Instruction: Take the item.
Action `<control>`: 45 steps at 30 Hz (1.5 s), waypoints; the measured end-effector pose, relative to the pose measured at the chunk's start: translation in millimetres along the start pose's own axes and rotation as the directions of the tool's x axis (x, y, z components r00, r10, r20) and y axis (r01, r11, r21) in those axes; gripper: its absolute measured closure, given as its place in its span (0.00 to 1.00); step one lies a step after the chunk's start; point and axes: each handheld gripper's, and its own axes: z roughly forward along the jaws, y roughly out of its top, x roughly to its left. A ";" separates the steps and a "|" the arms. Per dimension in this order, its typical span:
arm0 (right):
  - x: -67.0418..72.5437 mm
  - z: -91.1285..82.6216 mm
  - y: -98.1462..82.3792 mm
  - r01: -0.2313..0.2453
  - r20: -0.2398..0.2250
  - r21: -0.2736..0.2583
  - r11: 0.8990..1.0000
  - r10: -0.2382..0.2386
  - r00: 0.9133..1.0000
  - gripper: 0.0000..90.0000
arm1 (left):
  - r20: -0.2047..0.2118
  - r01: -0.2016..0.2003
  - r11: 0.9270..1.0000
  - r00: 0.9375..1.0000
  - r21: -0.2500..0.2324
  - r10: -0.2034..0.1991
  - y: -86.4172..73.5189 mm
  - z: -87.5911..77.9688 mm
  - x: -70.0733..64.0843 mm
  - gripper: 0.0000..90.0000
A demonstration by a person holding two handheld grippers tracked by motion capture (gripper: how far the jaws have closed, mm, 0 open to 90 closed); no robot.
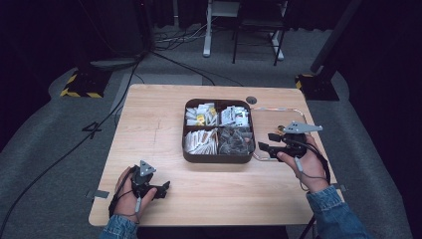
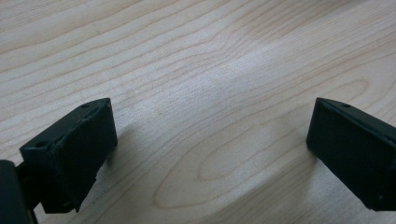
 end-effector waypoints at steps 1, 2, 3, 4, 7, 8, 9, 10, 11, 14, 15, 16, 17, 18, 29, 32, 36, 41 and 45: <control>-0.8 1.7 2.2 -0.003 -0.004 0.004 1.000 0.004 1.000 0.47 | 0.000 0.000 1.000 1.000 0.000 0.000 0.0 0.0 0.0 0.02; -1.5 3.4 4.6 0.000 -0.003 0.011 1.000 0.000 1.000 0.47 | 0.000 0.001 1.000 1.000 0.001 -0.001 0.0 0.0 -0.1 0.02; -2.5 5.0 7.2 0.004 -0.003 0.012 1.000 -0.004 1.000 0.46 | 0.000 0.001 1.000 1.000 0.001 -0.001 0.0 0.0 -0.1 0.02; -2.5 5.0 7.2 0.004 -0.003 0.012 1.000 -0.004 1.000 0.46 | 0.000 0.000 1.000 1.000 0.000 0.000 0.0 0.0 0.0 0.02; -5.2 10.1 15.3 0.012 0.001 0.005 1.000 -0.012 1.000 0.45 | -0.001 0.000 1.000 1.000 0.000 0.000 0.0 0.0 0.0 0.02; -6.7 12.7 18.7 0.019 0.000 0.008 1.000 -0.019 1.000 0.45 | -0.001 0.000 1.000 1.000 0.000 0.000 0.0 0.0 0.0 0.02; -8.2 17.1 23.6 0.019 -0.002 0.010 1.000 -0.019 1.000 0.45 | -0.001 0.000 1.000 1.000 0.000 0.000 0.0 0.0 0.0 0.02; -8.2 17.1 23.6 0.019 -0.002 0.010 1.000 -0.019 1.000 0.45 | -0.001 0.000 1.000 1.000 0.000 0.000 0.0 0.0 0.0 0.02; -9.2 19.8 26.5 0.020 -0.004 0.010 1.000 -0.019 1.000 0.45 | 0.000 0.000 1.000 1.000 0.000 0.000 0.0 0.0 0.0 0.02; -12.6 29.2 35.7 0.014 -0.006 0.013 1.000 -0.014 1.000 0.44 | -0.003 -0.001 1.000 1.000 0.005 0.001 0.5 0.0 0.0 0.02; -13.5 32.0 39.0 0.023 0.002 0.013 1.000 -0.023 1.000 0.44 | -0.006 0.005 1.000 1.000 0.003 -0.005 0.8 0.8 -0.6 0.02; -14.7 35.0 42.4 0.030 0.006 0.010 0.999 -0.030 1.000 0.44 | -0.009 0.008 1.000 1.000 0.003 -0.007 1.2 1.2 -0.8 0.01; -15.7 38.1 45.6 0.035 0.009 0.013 0.999 -0.035 0.999 0.45 | -0.010 0.009 1.000 1.000 0.004 -0.009 1.4 1.4 -0.8 0.01; -18.2 44.3 51.8 0.037 0.020 0.013 0.999 -0.037 0.999 0.45 | -0.011 0.009 1.000 1.000 0.005 -0.009 1.7 1.5 -0.8 0.01; -22.7 72.4 81.4 -0.008 -0.006 -0.025 1.000 0.008 1.000 0.44 | 0.004 -0.004 1.000 1.000 0.003 0.004 4.1 3.7 2.4 0.01; -25.2 79.9 85.0 -0.006 0.003 -0.017 1.000 0.006 1.000 0.44 | 0.001 -0.010 1.000 1.000 0.007 0.010 4.2 3.5 2.8 0.01; -34.0 95.0 91.4 -0.020 0.024 -0.008 1.000 0.020 0.999 0.44 | 0.000 -0.002 1.000 1.000 0.003 0.002 5.0 4.6 2.6 0.01; -42.7 105.1 95.0 -0.013 0.050 0.002 1.000 0.013 0.999 0.45 | 0.000 0.000 1.000 1.000 0.004 0.000 5.3 4.7 2.5 0.01; -50.5 113.0 97.6 -0.041 0.059 0.004 0.999 0.041 0.997 0.45 | 0.001 -0.003 1.000 1.000 0.004 0.003 5.5 4.9 2.8 0.01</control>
